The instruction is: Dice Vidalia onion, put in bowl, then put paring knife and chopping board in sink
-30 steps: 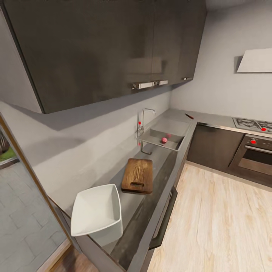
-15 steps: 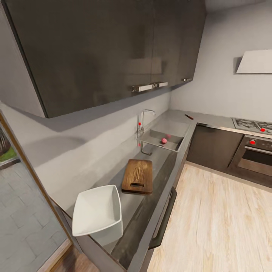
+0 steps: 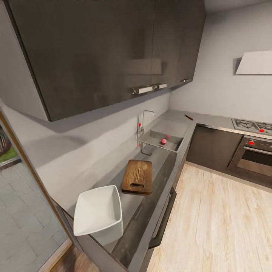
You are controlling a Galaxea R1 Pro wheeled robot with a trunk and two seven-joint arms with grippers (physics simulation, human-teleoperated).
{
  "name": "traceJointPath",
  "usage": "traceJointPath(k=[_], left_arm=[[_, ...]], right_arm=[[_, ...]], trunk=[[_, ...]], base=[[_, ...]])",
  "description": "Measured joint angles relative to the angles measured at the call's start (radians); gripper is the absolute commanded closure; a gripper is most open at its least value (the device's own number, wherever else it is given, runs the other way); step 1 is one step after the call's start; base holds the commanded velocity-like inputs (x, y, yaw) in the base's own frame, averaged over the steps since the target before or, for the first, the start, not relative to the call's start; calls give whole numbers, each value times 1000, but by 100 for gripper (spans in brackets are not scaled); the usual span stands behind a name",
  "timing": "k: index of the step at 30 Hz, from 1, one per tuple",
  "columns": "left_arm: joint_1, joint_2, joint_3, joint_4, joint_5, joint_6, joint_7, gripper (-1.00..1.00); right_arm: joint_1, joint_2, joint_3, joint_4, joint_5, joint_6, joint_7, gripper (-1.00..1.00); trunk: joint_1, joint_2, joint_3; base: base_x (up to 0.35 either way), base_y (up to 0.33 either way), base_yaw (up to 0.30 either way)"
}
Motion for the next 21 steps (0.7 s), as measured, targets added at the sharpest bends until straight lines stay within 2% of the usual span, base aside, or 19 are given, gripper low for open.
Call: traceJointPath(k=[9, 17, 21], left_arm=[[0, 0, 0, 0, 0, 0, 0, -100], [0, 0, 0, 0, 0, 0, 0, -100], [0, 0, 0, 0, 0, 0, 0, -100]], right_arm=[[0, 0, 0, 0, 0, -6, 0, -100], [0, -4, 0, -2, 0, -9, -1, -100], [-1, -15, -2, -53, 0, -7, -2, -100]], trunk=[[-35, 63, 28], [-35, 64, 29], [-35, 64, 29]], base=[[0, 0, 0], [0, 0, 0], [0, 0, 0]])
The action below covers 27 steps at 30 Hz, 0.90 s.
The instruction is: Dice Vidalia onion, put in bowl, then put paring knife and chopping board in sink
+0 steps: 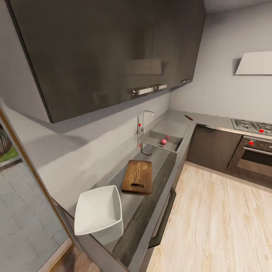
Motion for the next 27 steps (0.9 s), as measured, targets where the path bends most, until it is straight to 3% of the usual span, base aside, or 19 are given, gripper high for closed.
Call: traceJointPath(k=[6, 10, 16, 24, 27], left_arm=[[0, 0, 0, 0, 0, 0, 0, -100], [0, 0, 0, 0, 0, 0, 0, -100], [0, 0, 0, 0, 0, 0, 0, -100], [0, -3, 0, 0, 0, 0, 0, -100], [0, -4, 0, 0, 0, -1, -1, -100]], right_arm=[[0, -27, -4, -79, -1, 2, -1, -100], [0, -48, -6, -188, -1, 5, -2, -100], [0, -80, -8, -434, -1, 21, -16, -100], [0, -83, -11, -859, -4, 85, -79, -100], [0, -83, -9, -880, -4, 82, -78, -100]], trunk=[[0, 0, 0], [0, 0, 0], [0, 0, 0], [0, 0, 0], [0, 0, 0]], base=[[0, 0, 0], [0, 0, 0], [0, 0, 0], [0, 0, 0], [0, 0, 0]])
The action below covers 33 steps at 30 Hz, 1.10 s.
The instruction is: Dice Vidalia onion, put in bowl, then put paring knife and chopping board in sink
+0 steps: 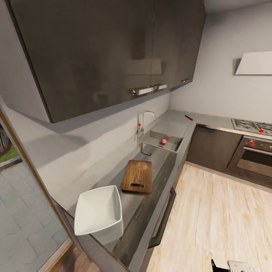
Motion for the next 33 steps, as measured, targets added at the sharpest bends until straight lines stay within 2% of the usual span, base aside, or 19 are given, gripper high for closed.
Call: traceJointPath(k=[2, 3, 6, 7, 12, 13, 15, 17, 19, 21, 24, 25, 27, 28, 29, 31, 32, 33], left_arm=[[0, -2, 0, 0, 0, 0, 0, -100], [0, -2, 0, 0, 0, 0, 0, -100], [0, -2, 0, 0, 0, 0, -1, -100], [0, -2, 0, 0, 0, -1, -1, -100], [0, -3, 0, 0, 0, 0, -2, -100], [0, -3, 0, 0, 0, 0, -2, -100], [0, -3, 0, 0, 0, 0, -2, -100], [0, -3, 0, 0, 0, -1, -2, -100], [0, -3, 0, -1, 0, -1, -2, -100], [0, -3, 0, -1, 0, -1, -1, -100], [0, -3, 0, -1, 0, -1, -2, -100], [0, -3, 0, -1, 0, -1, -2, -100], [0, -4, 0, -1, 0, -1, -2, -100], [0, -4, 0, -1, 0, -2, -2, -100], [0, -4, 0, -1, 0, -2, -2, -100], [0, -4, 0, -1, 0, -2, -2, -100], [0, -6, 0, -1, 0, -2, -2, -100], [0, -9, 0, -1, 0, -2, -2, -100]], right_arm=[[-1, 1, 1, -90, 0, 4, 0, -100], [-8, 2, 1, -169, 0, 14, -1, -100], [-65, 3, 1, -253, -1, 63, -3, -100], [-83, 3, 1, -259, -1, 77, -3, -100], [-263, 3, 1, -278, -3, 250, -3, -100], [-282, 3, 1, -279, -3, 269, -3, -100], [-366, 6, 1, -281, -4, 337, -4, -100], [-424, 17, 1, -281, -4, 364, -5, -100], [-494, 39, 1, -281, -4, 387, -17, -100], [-529, 56, 1, -281, -4, 419, -43, -100], [-580, 96, 1, -281, -4, 478, -108, -100], [-623, 134, 2, -280, -5, 505, -165, -100], [-651, 156, 3, -280, -4, 515, -199, -100], [-696, 182, 3, -280, -5, 524, -265, -100], [-720, 188, 3, -280, -7, 530, -305, -100], [-752, 193, 3, -280, -35, 545, -370, -100], [-770, 196, 3, -280, -77, 555, -414, -100], [-785, 199, 3, -280, -149, 562, -459, -100]], trunk=[[0, 0, 0], [0, 0, 0], [0, 0, 0], [0, 0, 0], [0, 0, 0], [0, 0, 0], [0, 0, 0], [0, 0, 0], [0, 0, 0], [0, 0, 0], [0, 0, 0], [0, 0, 1], [0, 0, 0], [0, 0, 1], [0, 0, 0], [0, 0, 0], [0, 0, 0], [0, 0, 0]], base=[[0, 0, 0], [0, 0, 0], [0, 0, 0], [0, 0, 0], [0, 0, 0], [0, 0, 0], [0, 0, 0], [0, 0, 0], [0, 0, 0], [0, 0, 0], [0, 0, 0], [0, 0, 0], [0, 0, 0], [0, 0, 0], [0, 0, 0], [0, 0, 0], [0, 0, 0], [0, 0, 0]])
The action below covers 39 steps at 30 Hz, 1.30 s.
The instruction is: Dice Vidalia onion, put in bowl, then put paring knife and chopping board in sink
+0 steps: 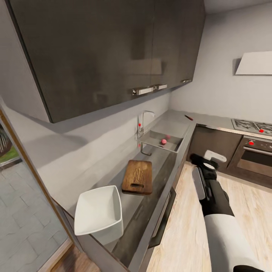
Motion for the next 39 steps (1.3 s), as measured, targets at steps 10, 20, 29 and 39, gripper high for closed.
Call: traceJointPath(k=[10, 20, 29, 39], left_arm=[[0, -10, 0, 0, 0, 0, 0, -100], [0, -9, 0, 0, 0, -28, 0, -100], [0, -9, 0, 0, 0, -30, 0, -100], [0, -9, 0, 1, 0, -30, 0, -100]], right_arm=[[-27, 20, 183, 3, -704, -138, -367, -100], [-27, 31, 345, 5, -1034, -533, -950, -100], [-27, 34, 351, 5, -1061, -576, -1013, -100], [-27, 40, 356, 5, -1147, -578, -1013, -100]], trunk=[[0, 0, 0], [0, 0, 0], [0, 0, 0], [0, 0, 0]], base=[[0, 0, 0], [0, 0, 0], [0, 0, 0], [0, 152, 0]])
